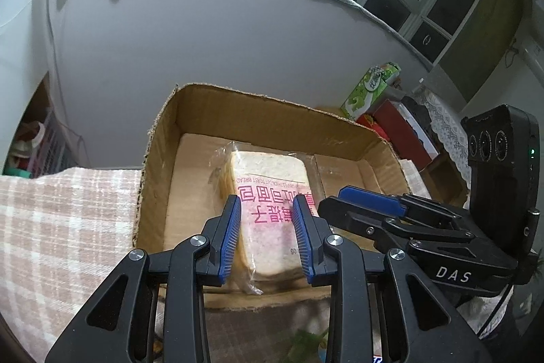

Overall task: Organize snacks
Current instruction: 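Carry the bread slice with the left gripper into the cardboard box and release, then move the left gripper to the black candy packet while the right gripper approaches the chocolate bar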

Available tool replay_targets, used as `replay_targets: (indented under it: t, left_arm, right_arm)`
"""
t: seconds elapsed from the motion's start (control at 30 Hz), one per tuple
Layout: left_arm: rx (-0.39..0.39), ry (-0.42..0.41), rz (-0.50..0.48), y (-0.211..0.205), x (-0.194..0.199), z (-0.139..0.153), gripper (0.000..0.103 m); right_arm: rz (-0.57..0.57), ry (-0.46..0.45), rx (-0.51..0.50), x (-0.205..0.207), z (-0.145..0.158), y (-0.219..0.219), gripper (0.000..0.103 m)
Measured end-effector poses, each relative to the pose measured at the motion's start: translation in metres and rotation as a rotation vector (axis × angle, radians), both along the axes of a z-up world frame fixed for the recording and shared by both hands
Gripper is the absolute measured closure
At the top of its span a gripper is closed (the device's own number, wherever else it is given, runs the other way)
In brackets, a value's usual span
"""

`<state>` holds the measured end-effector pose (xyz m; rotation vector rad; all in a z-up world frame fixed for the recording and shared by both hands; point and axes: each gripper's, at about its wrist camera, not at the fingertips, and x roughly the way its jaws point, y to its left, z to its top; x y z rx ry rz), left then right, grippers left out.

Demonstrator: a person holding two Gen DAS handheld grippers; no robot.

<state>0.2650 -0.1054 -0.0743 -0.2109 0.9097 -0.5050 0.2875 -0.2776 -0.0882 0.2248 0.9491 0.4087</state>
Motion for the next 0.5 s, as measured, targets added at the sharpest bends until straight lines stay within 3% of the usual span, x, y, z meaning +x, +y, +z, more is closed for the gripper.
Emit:
replay_targets:
  t: [0.5]
  left_arm:
    - [-0.009, -0.085, 0.026, 0.030, -0.062, 0.048, 0.075]
  right_arm:
    - [0.019, -0.084, -0.023, -0.061, 0.042, 0.003, 0.058]
